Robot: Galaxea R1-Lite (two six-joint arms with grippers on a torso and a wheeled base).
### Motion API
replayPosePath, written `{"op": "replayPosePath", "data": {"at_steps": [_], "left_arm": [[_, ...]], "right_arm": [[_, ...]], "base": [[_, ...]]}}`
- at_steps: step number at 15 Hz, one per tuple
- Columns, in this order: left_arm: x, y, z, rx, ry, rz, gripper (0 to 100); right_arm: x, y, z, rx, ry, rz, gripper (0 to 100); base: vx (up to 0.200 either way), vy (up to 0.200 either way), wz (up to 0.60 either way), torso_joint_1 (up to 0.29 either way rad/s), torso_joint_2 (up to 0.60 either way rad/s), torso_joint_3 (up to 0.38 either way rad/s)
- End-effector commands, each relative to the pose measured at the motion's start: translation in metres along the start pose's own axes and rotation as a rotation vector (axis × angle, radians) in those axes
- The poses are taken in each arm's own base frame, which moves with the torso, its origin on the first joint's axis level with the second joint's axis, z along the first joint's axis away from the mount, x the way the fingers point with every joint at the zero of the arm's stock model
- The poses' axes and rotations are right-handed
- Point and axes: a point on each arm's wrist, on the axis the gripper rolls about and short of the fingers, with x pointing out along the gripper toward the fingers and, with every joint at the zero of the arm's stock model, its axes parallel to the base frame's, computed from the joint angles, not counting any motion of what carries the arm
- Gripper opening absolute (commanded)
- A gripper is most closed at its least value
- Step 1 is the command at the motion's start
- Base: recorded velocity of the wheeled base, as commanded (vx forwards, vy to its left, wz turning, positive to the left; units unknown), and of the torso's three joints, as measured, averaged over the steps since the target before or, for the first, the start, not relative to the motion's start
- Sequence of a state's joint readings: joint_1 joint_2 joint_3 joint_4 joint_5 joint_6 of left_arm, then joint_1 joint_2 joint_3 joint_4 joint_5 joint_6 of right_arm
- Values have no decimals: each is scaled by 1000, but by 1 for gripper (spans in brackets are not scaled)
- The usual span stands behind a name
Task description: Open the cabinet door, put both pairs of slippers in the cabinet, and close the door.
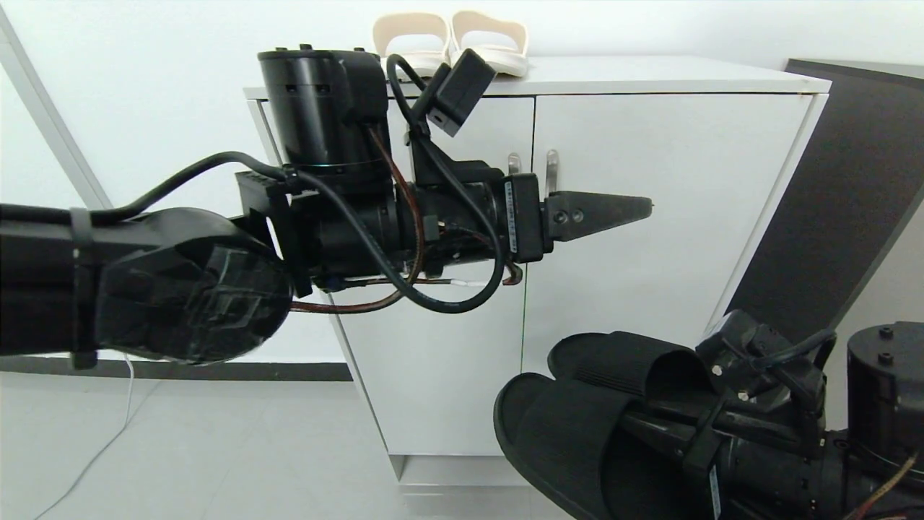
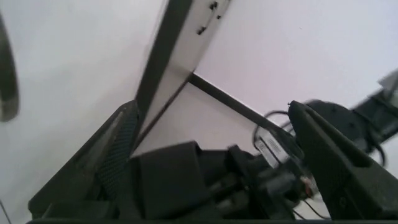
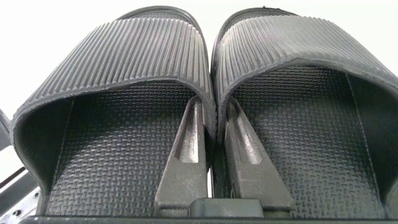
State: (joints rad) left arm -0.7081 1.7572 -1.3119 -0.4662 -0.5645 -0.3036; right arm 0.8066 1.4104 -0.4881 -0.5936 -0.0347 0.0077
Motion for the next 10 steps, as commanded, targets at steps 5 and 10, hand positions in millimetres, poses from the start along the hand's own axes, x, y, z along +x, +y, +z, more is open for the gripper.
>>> {"op": "replayPosePath", "data": {"at_steps": [5,10], "left_arm": [[21,38,3,2,-48,139,100],[20,48,7,20,-75,207,100]], "right_arm": [[3,1,-2,0,12,16,0],[3,0,-2,-2,13,15,0]], "base": [[0,0,0,0,0,0],[0,0,0,0,0,0]]}}
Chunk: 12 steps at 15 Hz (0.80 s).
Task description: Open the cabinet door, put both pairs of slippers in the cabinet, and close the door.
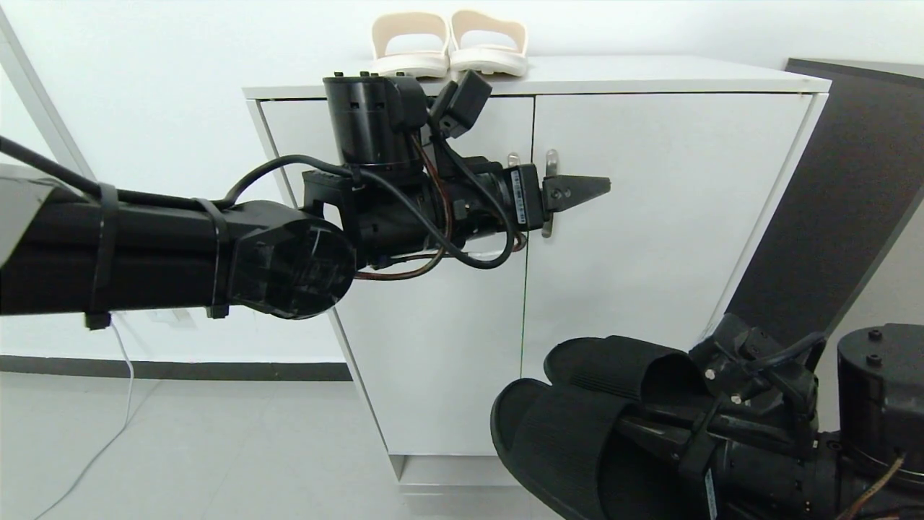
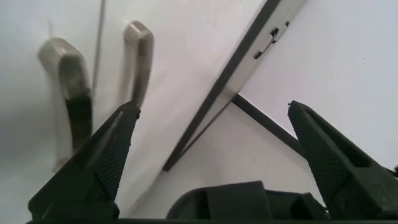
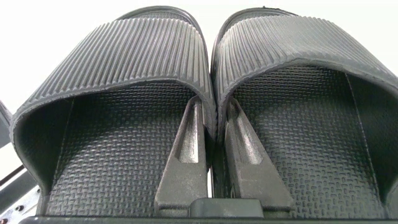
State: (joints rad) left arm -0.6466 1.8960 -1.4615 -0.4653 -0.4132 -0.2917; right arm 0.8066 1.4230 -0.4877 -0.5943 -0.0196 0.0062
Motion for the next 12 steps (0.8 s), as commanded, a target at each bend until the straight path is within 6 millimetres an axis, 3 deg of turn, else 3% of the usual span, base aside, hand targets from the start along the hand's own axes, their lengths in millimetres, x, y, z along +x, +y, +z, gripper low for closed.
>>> {"op": "replayPosePath", "data": {"at_steps": [1,5,12], "left_arm": [[0,4,2,4,-7,10,100],[17,14,-5,2,-14,58,100],[20,15,-11,-3,-1,59,100]], "right_arm": [[0,0,0,0,1,0,0],[0,0,0,0,1,-3,0],[0,0,0,0,1,-3,0]], "base": [[0,0,0,0,0,0],[0,0,0,0,0,0],[0,0,0,0,0,0]]}}
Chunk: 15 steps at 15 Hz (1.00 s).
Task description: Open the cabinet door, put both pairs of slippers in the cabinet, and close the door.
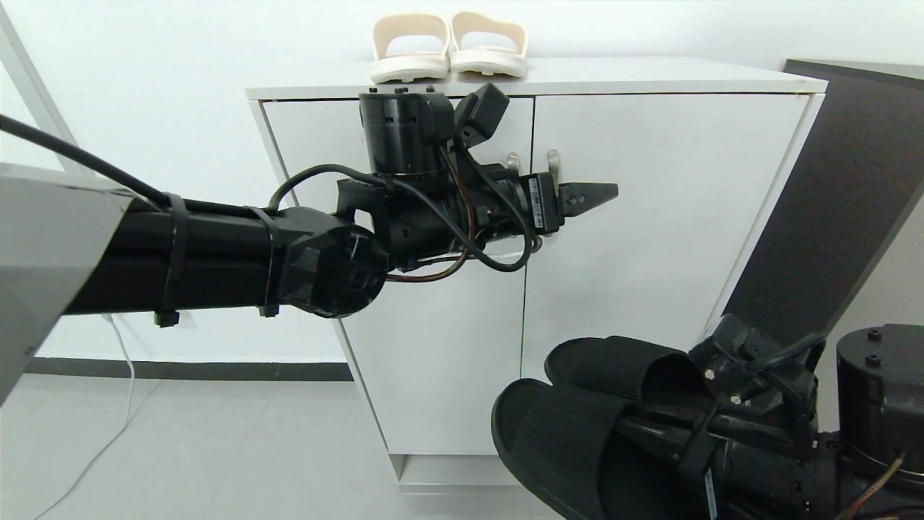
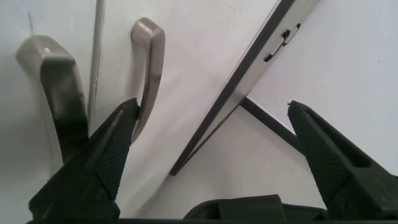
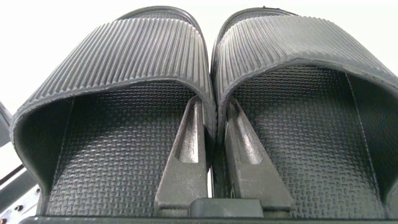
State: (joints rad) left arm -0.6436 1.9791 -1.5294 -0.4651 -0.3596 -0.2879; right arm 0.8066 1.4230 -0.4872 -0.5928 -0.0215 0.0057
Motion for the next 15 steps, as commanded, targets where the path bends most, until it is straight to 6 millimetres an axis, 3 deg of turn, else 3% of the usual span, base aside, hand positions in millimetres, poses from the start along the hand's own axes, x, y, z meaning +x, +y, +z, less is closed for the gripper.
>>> {"op": "replayPosePath", "data": {"at_steps": [1,2,3,5,10,15], "left_arm": [[0,0,0,-1,1,0,100],[-1,-1,0,-1,2,-1,100],[-2,-3,1,1,-2,-4,0],[-5,-6,0,0,4,-4,0],[-30,-48,3,4,13,-73,0],[-41,-54,-3,14,36,-79,0]], "right_arm": [[-1,0,0,0,1,2,0],[-1,0,0,0,1,2,0],[-1,0,-1,0,2,2,0],[-2,1,-3,0,10,14,0],[-12,7,-12,-10,25,144,0],[-15,10,-19,-61,39,172,0]], "base": [[0,0,0,0,0,0],[0,0,0,0,0,0],[0,0,0,0,0,0],[0,0,0,0,0,0],[0,0,0,0,0,0],[0,0,0,0,0,0]]}}
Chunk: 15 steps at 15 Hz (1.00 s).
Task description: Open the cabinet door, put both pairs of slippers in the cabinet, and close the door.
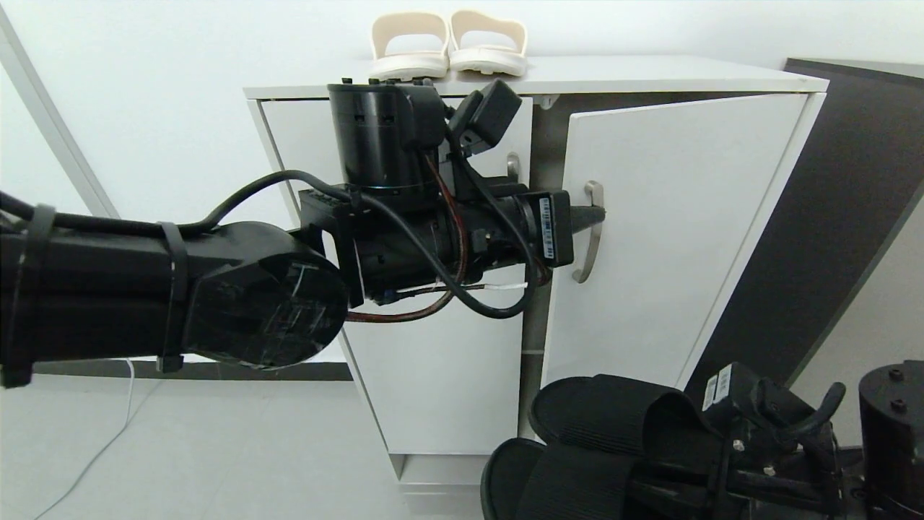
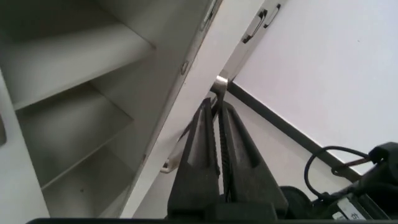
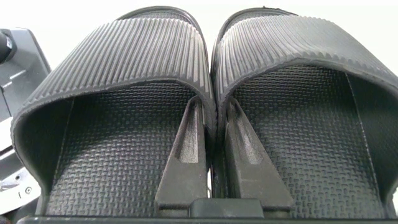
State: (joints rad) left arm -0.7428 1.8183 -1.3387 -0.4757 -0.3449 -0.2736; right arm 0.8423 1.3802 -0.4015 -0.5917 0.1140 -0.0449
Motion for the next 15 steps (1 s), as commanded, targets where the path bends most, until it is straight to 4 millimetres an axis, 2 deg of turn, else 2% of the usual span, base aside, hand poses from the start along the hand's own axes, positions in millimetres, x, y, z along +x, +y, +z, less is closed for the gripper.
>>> {"op": "replayPosePath", "data": {"at_steps": [1,5,9,11,15], "left_arm": [[-14,-6,0,17,5,0,0],[-34,5,-1,14,8,48,0],[-43,8,3,28,-39,59,0],[-41,17,1,22,-32,76,0],[-19,34,-1,26,-63,81,0]], "right_arm": [[-2,3,-1,-6,-2,14,0],[-2,5,-3,-8,5,33,0],[-3,7,-5,-12,11,46,0],[-4,10,-5,-17,5,60,0],[-8,16,-8,-30,8,85,0]], "base": [[0,0,0,0,0,0],[0,0,0,0,0,0],[0,0,0,0,0,0],[0,0,0,0,0,0],[0,0,0,0,0,0]]}}
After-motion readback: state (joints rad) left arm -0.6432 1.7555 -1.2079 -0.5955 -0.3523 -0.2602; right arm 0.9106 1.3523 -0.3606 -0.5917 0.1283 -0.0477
